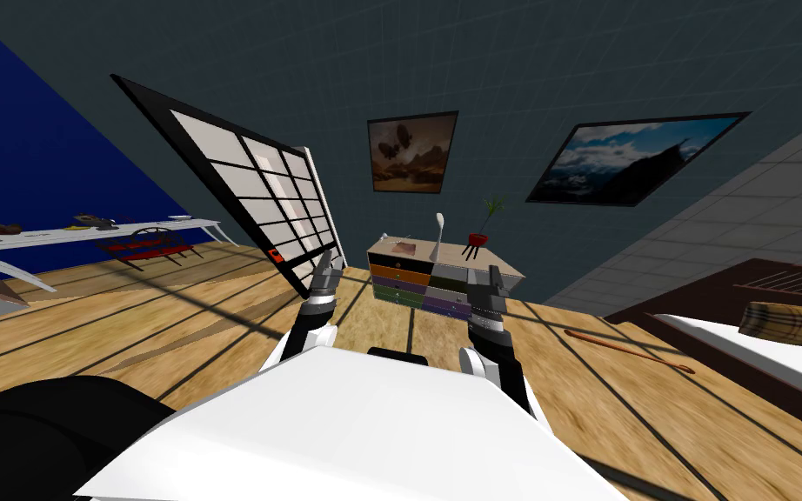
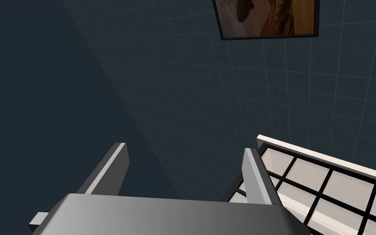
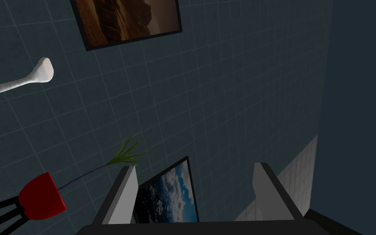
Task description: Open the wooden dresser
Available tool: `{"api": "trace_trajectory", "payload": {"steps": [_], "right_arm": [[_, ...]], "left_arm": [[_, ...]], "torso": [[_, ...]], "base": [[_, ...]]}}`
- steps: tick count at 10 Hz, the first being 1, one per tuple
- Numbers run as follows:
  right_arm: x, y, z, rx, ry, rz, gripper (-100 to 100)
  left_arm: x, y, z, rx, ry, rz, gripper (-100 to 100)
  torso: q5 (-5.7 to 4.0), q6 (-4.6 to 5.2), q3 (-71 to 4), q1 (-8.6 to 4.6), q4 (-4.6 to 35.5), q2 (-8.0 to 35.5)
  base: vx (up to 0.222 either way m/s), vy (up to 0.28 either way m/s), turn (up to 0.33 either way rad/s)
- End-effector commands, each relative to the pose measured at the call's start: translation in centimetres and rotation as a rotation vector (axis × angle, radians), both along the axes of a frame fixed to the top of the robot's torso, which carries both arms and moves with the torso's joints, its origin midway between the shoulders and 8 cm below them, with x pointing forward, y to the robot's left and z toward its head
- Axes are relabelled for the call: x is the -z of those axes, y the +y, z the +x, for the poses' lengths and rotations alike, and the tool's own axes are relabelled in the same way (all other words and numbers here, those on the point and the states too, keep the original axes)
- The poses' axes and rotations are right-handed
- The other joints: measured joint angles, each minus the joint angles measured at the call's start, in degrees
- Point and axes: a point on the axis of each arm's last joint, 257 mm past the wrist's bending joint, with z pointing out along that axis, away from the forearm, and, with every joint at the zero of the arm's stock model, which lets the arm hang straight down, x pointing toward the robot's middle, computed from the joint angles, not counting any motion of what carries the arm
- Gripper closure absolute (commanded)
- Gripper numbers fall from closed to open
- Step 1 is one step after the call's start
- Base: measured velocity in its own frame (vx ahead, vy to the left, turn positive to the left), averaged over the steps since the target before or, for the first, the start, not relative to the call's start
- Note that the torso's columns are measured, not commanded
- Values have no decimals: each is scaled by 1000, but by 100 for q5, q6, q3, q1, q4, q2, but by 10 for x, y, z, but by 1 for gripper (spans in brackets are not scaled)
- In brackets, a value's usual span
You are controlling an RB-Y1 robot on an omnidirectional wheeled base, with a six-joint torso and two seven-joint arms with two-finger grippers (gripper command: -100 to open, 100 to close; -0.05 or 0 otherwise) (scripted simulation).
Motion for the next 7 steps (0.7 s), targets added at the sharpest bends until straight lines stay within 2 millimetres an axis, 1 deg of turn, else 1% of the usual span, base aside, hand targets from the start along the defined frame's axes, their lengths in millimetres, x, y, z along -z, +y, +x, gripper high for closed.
{"api": "trace_trajectory", "payload": {"steps": [1, 3, 7], "right_arm": [[0, 0, 0, 0, 0, 0, 0], [0, 0, 0, 0, 0, 0, 0], [0, 0, 0, 0, 0, 0, 0]], "left_arm": [[0, 0, 0, 0, 0, 0, 0], [0, 0, 0, 0, 0, 0, 0], [0, 0, 0, 0, 0, 0, 0]], "torso": [[0, 0, -467, 0, 235, 232], [0, 0, -2014, 0, 1006, 1003], [0, 0, -5381, 0, 2691, 2693]], "base": [[0, 0, 0], [0, 0, 0], [0, 0, 0]]}}
